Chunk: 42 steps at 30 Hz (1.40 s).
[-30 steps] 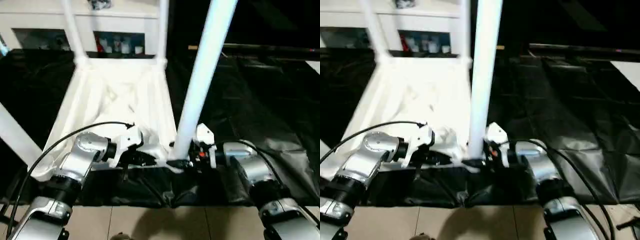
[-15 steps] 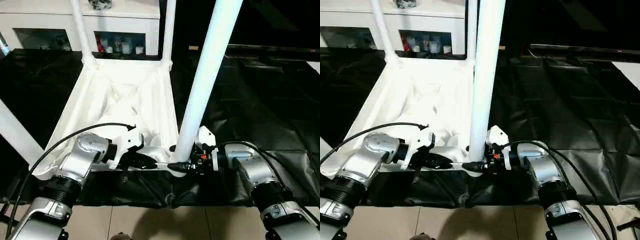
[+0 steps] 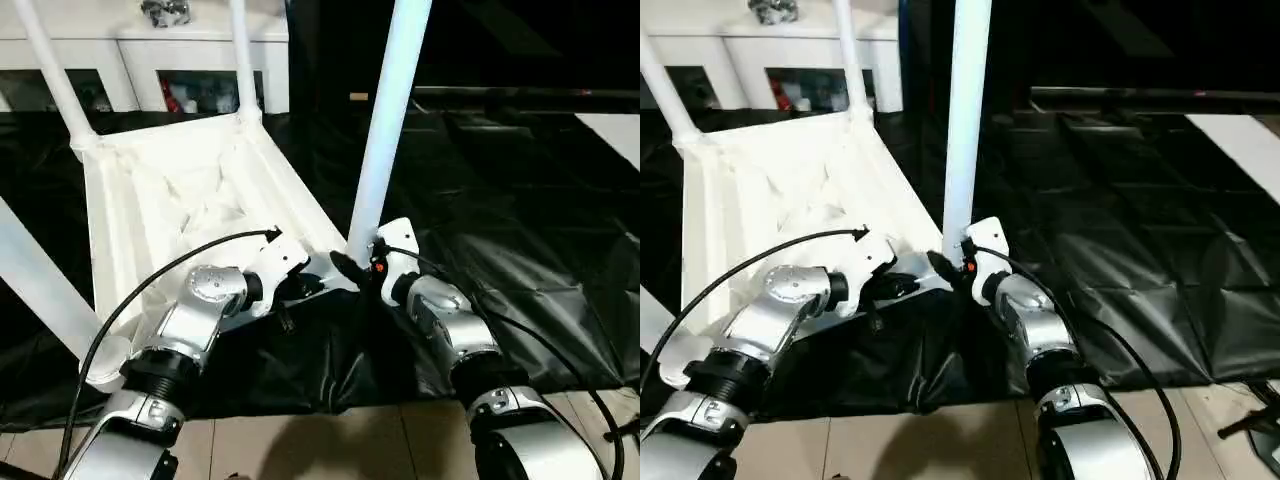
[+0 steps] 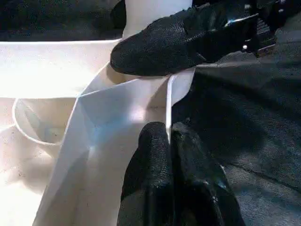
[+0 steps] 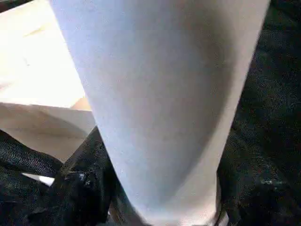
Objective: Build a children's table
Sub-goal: Rotate leg to tighten
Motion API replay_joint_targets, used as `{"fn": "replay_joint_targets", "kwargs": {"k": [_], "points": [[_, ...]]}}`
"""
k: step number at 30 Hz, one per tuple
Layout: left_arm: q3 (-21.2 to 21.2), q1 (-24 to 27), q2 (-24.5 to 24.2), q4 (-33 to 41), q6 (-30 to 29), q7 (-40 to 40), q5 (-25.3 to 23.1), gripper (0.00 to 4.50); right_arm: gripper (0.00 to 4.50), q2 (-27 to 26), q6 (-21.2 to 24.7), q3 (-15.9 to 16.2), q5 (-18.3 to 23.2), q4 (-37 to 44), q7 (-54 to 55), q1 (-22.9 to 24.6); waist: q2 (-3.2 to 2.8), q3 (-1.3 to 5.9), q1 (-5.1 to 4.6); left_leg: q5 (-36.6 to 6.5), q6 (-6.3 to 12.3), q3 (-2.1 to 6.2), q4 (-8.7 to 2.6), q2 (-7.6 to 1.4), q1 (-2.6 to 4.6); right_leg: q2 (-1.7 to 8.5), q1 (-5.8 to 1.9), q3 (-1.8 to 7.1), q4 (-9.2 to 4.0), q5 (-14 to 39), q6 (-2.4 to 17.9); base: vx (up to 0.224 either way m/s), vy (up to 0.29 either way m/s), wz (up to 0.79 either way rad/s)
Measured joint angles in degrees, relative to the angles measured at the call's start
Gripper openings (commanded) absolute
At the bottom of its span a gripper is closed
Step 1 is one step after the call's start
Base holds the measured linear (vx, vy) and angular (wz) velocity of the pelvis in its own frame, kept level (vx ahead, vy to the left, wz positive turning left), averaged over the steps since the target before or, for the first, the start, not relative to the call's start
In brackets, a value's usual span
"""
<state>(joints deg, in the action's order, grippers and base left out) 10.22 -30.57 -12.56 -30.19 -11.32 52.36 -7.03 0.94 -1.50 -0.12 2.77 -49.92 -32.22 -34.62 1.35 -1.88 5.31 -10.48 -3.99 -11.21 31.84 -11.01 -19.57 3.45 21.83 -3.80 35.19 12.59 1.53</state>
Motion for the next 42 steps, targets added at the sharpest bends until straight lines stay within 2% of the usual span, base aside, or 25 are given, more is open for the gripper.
{"fn": "replay_joint_targets", "kwargs": {"k": [1, 4, 5, 8, 9, 12, 15, 18, 21, 22, 23, 27, 35, 38, 42], "points": [[-0.03, 0.0, -0.01, 0.03, 0.02, 0.31, 0.0, 0.0, 3.34, 0.0, 0.06, -0.05, 0.09, 0.24, -0.22, 0.15, 0.0, 0.0, 0.0, 0.0, 0.0, 0.0, -0.01, -0.01, -0.02, 0.0, 0.01, -0.01, 0.0, 0.01, 0.0, 0.0, 0.0, 0.0], [-0.2, 0.02, -0.71, 0.07, 0.3, 2.13, 0.16, 0.0, 3.4, 0.07, 0.1, -0.1, 0.21, 1.54, -3.0, 1.15, 0.0, -0.01, 0.01, 0.0, 0.0, 0.0, -0.01, -0.01, -0.06, -0.01, 0.04, -0.02, -0.02, 0.02, -0.02, 0.0, 0.0, 0.0], [-0.21, 0.04, -0.95, 0.08, 0.44, 2.67, 0.27, 0.0, 3.68, 0.28, -0.05, -0.05, 0.09, 1.82, -3.95, 1.39, 0.0, -0.01, 0.0, 0.0, 0.0, 0.0, -0.01, -0.01, -0.05, -0.01, 0.04, -0.02, -0.02, 0.02, -0.02, 0.0, 0.0, 0.0], [-0.13, 0.67, -2.26, 0.75, 1.11, 5.58, 0.98, 0.0, 3.8, 1.55, -0.37, 0.83, 0.07, 2.74, -8.91, 2.08, -0.05, -0.06, 0.04, 0.0, 0.0, 0.0, 0.0, -0.01, -0.05, 0.0, 0.07, -0.02, -0.02, 0.02, -0.01, 0.0, 0.0, 0.0], [0.26, 1.28, -3.63, 1.84, 1.28, 8.55, 1.92, 0.0, 3.8, 3.42, -0.4, 2.36, 0.74, 4.44, -14.3, 3.11, -0.11, -0.12, 0.25, 0.0, 0.0, 0.01, 0.0, -0.02, -0.11, 0.0, 0.11, -0.05, -0.07, 0.02, -0.02, 0.0, 0.0, 0.0], [0.89, 1.93, -5.28, 2.94, 1.91, 13.66, 3.17, 0.0, 3.8, 5.42, -0.6, 3.95, 1.94, 6.14, -22.45, 4.25, -0.26, -0.22, 1.27, -0.02, 0.05, 0.02, 0.06, -0.04, -0.4, -0.01, 0.24, -0.09, -0.07, 0.02, -0.02, 0.0, 0.0, 0.0], [1.24, 2.11, -6.65, 2.96, 2.56, 17.15, 4.09, 0.0, 3.8, 7.85, -0.59, 6.0, 2.23, 7.72, -28.97, 4.75, -0.34, -0.27, 1.58, -0.08, 0.17, 0.01, 0.24, -0.05, -0.46, 0.0, 0.27, -0.1, -0.07, 0.01, -0.01, 0.0, 0.0, 0.0], [1.68, 2.13, -7.7, 2.99, 2.59, 20.09, 5.07, 0.0, 3.5, 9.94, -0.16, 7.47, 2.25, 9.45, -34.55, 5.31, -0.33, -0.27, 2.01, -0.14, 0.26, 0.01, 0.36, -0.05, -0.51, 0.02, 0.26, -0.09, -0.08, 0.02, -0.01, 0.0, 0.0, 0.0], [2.52, 2.11, -8.75, 3.05, 2.99, 23.28, 5.86, 0.0, 3.39, 12.36, 0.99, 9.34, 2.34, 11.35, -40.12, 5.49, -0.25, -0.32, 2.68, -0.17, 0.3, 0.0, 0.42, -0.05, -0.5, 0.03, 0.26, -0.08, -0.06, 0.02, -0.01, 0.0, 0.0, 0.0], [2.75, 2.11, -9.04, 3.02, 3.1, 24.02, 6.11, 0.0, 3.15, 12.81, 1.11, 9.86, 2.33, 11.65, -41.31, 5.52, -0.23, -0.32, 2.77, -0.17, 0.3, -0.01, 0.42, -0.05, -0.5, 0.03, 0.26, -0.08, -0.06, 0.02, -0.01, 0.0, 0.0, 0.0], [2.98, 2.11, -9.24, 2.99, 3.24, 24.71, 6.26, 0.0, 3.09, 13.16, 1.19, 10.21, 2.33, 11.79, -42.37, 5.53, -0.2, -0.33, 2.84, -0.17, 0.3, -0.01, 0.42, -0.05, -0.5, 0.03, 0.26, -0.08, -0.05, 0.02, -0.01, 0.0, 0.0, 0.0], [3.25, 2.03, -9.47, 2.88, 3.57, 26.13, 6.33, 0.0, 2.75, 13.88, 1.48, 10.82, 2.32, 12.18, -43.87, 5.52, -0.11, -0.33, 2.97, -0.17, 0.3, -0.01, 0.44, -0.05, -0.5, 0.04, 0.25, -0.08, -0.06, 0.02, -0.01, 0.0, 0.0, 0.0], [3.72, 1.99, -9.82, 2.87, 3.45, 26.95, 6.82, 0.0, 2.55, 14.54, 3.44, 11.55, 2.59, 14.08, -45.37, 6.01, -0.1, -0.34, 3.16, -0.17, 0.3, 0.0, 0.44, -0.05, -0.5, 0.04, 0.25, -0.08, -0.04, 0.02, -0.03, 0.0, 0.0, 0.0], [3.66, 2.05, -9.54, 2.96, 2.95, 26.42, 6.81, 0.0, 2.54, 14.19, 3.95, 10.83, 3.1, 14.31, -44.74, 6.56, -0.08, -0.32, 3.24, -0.16, 0.3, 0.0, 0.46, -0.05, -0.48, 0.04, 0.22, -0.08, -0.03, 0.02, -0.02, 0.0, 0.0, 0.0], [2.88, 2.8, -8.69, 3.44, 2.87, 22.26, 6.07, 0.0, 2.54, 12.3, 4.48, 8.9, 3.14, 13.34, -38.8, 7.13, 0.02, -0.27, 2.81, -0.13, 0.25, 0.0, 0.54, -0.05, -0.41, 0.04, 0.07, -0.04, 0.09, -0.04, 0.03, 0.0, 0.0, 0.0]]}}
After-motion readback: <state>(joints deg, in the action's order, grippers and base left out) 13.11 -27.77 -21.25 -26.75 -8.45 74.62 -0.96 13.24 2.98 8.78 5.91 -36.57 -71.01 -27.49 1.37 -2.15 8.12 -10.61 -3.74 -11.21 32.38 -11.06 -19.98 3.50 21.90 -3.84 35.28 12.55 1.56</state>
